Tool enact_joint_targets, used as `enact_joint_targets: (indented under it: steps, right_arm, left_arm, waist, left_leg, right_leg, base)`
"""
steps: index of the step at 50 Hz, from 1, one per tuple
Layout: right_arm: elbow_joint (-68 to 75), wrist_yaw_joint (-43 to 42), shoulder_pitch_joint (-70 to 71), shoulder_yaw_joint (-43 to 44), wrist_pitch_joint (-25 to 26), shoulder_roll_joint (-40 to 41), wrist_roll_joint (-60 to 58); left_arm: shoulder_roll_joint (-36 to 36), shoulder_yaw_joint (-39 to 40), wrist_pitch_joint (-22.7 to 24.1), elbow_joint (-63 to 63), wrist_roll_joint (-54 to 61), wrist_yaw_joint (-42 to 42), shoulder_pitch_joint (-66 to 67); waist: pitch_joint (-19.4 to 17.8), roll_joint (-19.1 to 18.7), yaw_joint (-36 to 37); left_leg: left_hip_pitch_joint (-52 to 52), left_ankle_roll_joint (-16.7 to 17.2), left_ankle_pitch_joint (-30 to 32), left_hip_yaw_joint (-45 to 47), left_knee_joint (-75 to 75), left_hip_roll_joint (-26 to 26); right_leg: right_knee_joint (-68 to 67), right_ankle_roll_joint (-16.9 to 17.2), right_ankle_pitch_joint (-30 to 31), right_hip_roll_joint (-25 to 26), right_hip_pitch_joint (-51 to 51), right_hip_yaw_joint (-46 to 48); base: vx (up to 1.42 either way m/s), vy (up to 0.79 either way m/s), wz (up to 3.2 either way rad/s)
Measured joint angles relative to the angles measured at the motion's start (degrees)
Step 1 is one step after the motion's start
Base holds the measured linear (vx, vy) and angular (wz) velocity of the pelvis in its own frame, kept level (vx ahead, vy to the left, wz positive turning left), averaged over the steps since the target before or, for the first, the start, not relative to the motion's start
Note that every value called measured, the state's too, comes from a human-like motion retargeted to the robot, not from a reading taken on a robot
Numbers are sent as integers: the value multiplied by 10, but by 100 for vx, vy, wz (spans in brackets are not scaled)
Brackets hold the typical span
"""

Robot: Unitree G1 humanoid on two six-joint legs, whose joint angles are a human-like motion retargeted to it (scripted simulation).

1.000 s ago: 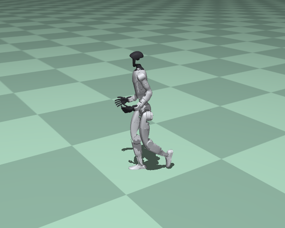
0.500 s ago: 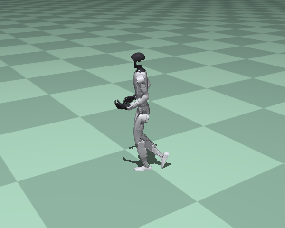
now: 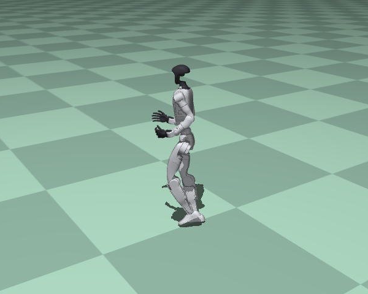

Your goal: Walk run

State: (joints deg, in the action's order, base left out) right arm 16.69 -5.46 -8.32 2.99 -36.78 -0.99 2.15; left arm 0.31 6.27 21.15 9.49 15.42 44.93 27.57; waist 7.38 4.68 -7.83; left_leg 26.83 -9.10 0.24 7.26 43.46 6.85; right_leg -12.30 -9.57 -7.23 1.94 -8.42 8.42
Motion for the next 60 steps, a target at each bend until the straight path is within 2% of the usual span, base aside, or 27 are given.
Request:
enact_joint_targets:
  steps: [5,7,8,9,10,11,13,15,18,20,23,27,28,30,32,33,36,38,40,43,45,48,52,53,55,57,60]
  right_arm:
    - [-36,58,-11,-16,38,-65,-39]
    - [-33,77,-23,-9,61,-79,-70]
    - [-28,81,-28,-6,68,-82,-82]
    - [-21,83,-33,-5,72,-81,-94]
    - [-12,84,-38,-5,73,-79,-106]
    - [8,84,-53,-1,71,-72,-123]
    - [53,93,-74,12,65,-55,-152]
    - [80,96,-91,15,58,-40,-169]
    - [84,91,-144,12,35,-46,-145]
    - [83,96,-177,21,22,-50,-128]
    - [81,107,-214,37,11,-65,-103]
    - [69,94,-219,65,13,-57,-104]
    - [61,81,-211,71,16,-50,-111]
    - [36,48,-192,84,20,-32,-125]
    - [17,12,-163,75,14,-21,-124]
    - [14,-15,-151,59,4,-13,-121]
    - [19,-29,-69,93,-16,10,-95]
    - [-2,-31,-33,62,-14,5,-83]
    - [-33,-46,-6,37,-20,-10,-62]
    - [-64,-41,11,18,-19,-39,-35]
    - [-73,-17,5,9,-8,-53,-19]
    - [-70,25,-14,12,16,-65,-2]
    - [-42,52,-44,29,26,-66,-7]
    - [-34,60,-65,40,23,-63,-18]
    - [7,84,-90,58,21,-56,-35]
    - [40,85,-115,51,21,-44,-32]
    - [70,98,-172,32,11,-31,9]
  left_arm:
    - [14,7,-16,2,-40,-1,-3]
    - [17,0,-19,2,-46,-3,-22]
    - [20,-5,-19,0,-46,-5,-34]
    - [21,-10,-19,-3,-42,-8,-46]
    - [21,-14,-18,-6,-37,-11,-57]
    - [18,-24,-14,-6,-28,-13,-59]
    - [13,-14,-11,2,-3,-10,-76]
    - [2,-6,-14,10,13,-11,-106]
    - [8,-33,-8,13,27,-35,-134]
    - [15,-42,-6,14,36,-46,-144]
    - [26,-58,-16,17,60,-41,-148]
    - [39,-54,-29,22,77,-16,-147]
    - [39,-49,-29,22,75,-12,-148]
    - [40,-45,-21,16,68,-9,-147]
    - [30,-12,-5,15,44,6,-137]
    - [18,9,8,18,20,23,-117]
    - [-19,11,23,46,-28,14,-88]
    - [-29,12,20,53,-19,-13,-65]
    - [-32,19,20,50,2,-18,-42]
    - [-32,32,5,52,17,-15,-24]
    - [-24,37,4,56,14,-19,-13]
    - [-9,32,8,55,-5,-32,-13]
    - [15,9,8,37,-14,-31,-31]
    - [20,-5,12,30,-8,-27,-25]
    - [29,-9,23,32,19,-30,-47]
    - [33,-17,17,40,37,-33,-90]
    - [37,-51,11,44,42,-43,-137]
  waist:
    - [-20,18,80]
    - [-33,21,107]
    - [-38,14,116]
    - [-40,15,110]
    - [-40,20,96]
    - [-36,36,78]
    - [-16,17,48]
    - [-4,-13,39]
    - [-1,-33,25]
    - [-4,-49,-17]
    - [1,-63,-76]
    - [8,-69,-118]
    - [7,-68,-117]
    - [-8,-77,-122]
    - [-6,-73,-88]
    - [15,-50,-81]
    - [42,-13,-11]
    - [48,-2,-8]
    - [34,-12,-12]
    - [16,-9,16]
    - [5,-9,48]
    - [-18,5,93]
    - [-26,-18,86]
    - [-21,-6,67]
    - [-8,-11,38]
    - [-2,-37,29]
    - [10,-53,13]
  left_leg:
    - [5,60,-48,-55,-342,27]
    - [-6,131,-43,-91,-400,26]
    - [-13,135,-5,-97,-399,17]
    - [-21,101,-11,-96,-371,28]
    - [-31,48,-39,-90,-328,49]
    - [-40,51,-70,-94,-283,62]
    - [-45,59,-115,-97,-226,31]
    - [-71,59,-148,-85,-218,-7]
    - [-138,57,-136,-75,-266,-16]
    - [-181,66,-83,-92,-303,-19]
    - [-241,75,28,-81,-339,-12]
    - [-317,117,201,-45,-348,-6]
    - [-330,143,244,-49,-331,0]
    - [-329,195,298,-47,-217,-16]
    - [-294,141,297,5,-52,-6]
    - [-275,132,294,-34,-28,44]
    - [-132,72,141,19,144,5]
    - [-68,12,44,50,143,-22]
    - [-6,-11,-23,35,86,-41]
    - [33,19,-34,54,-111,-50]
    - [30,40,-44,7,-259,-25]
    - [5,134,-82,-40,-387,-24]
    - [-28,87,-19,-32,-339,-37]
    - [-41,74,-72,-29,-291,-15]
    - [-30,103,-128,-65,-222,-17]
    - [-59,104,-157,-14,-207,-64]
    - [-122,95,-169,-13,-234,-63]
  right_leg:
    - [51,22,201,41,123,-27]
    - [37,38,272,41,166,-25]
    - [17,50,309,51,181,-34]
    - [-30,69,342,51,178,-28]
    - [-90,90,372,45,166,-16]
    - [-193,92,372,21,139,21]
    - [-302,93,366,23,77,52]
    - [-363,89,286,49,-2,37]
    - [-363,88,158,50,-110,50]
    - [-318,100,100,18,-175,79]
    - [-162,85,62,-43,-226,155]
    - [16,89,-15,-41,-238,125]
    - [26,78,-16,-46,-231,141]
    - [9,-35,61,-48,-199,169]
    - [-82,-54,-10,-18,-183,114]
    - [-103,-53,-28,-2,-189,16]
    - [-149,-40,-86,-28,-163,6]
    - [-122,-36,-99,-22,-112,-14]
    - [-70,-30,-81,-11,-57,-6]
    - [2,-14,22,17,18,-26]
    - [27,-11,105,41,71,-51]
    - [28,13,230,28,142,-81]
    - [-107,56,371,39,158,-33]
    - [-212,56,372,10,132,19]
    - [-344,54,372,-32,74,70]
    - [-382,63,296,3,10,53]
    - [-373,94,161,57,-77,24]
  base:
    - [141,-62,-131]
    - [130,-46,-122]
    - [152,-50,-70]
    - [161,-53,-17]
    - [167,-47,44]
    - [172,-44,54]
    - [147,-44,-26]
    - [124,-63,-116]
    - [111,-63,-60]
    - [123,-73,45]
    - [113,-59,48]
    - [118,-59,-24]
    - [136,-61,-77]
    - [161,-54,-98]
    - [159,-45,-196]
    - [164,-111,-173]
    - [136,-79,-155]
    - [130,-52,-155]
    - [137,-53,-104]
    - [90,-36,-152]
    - [150,-48,-224]
    - [149,-34,-202]
    - [138,-17,-65]
    - [158,-12,21]
    - [185,-23,-40]
    - [122,-36,-59]
    - [124,-50,-28]
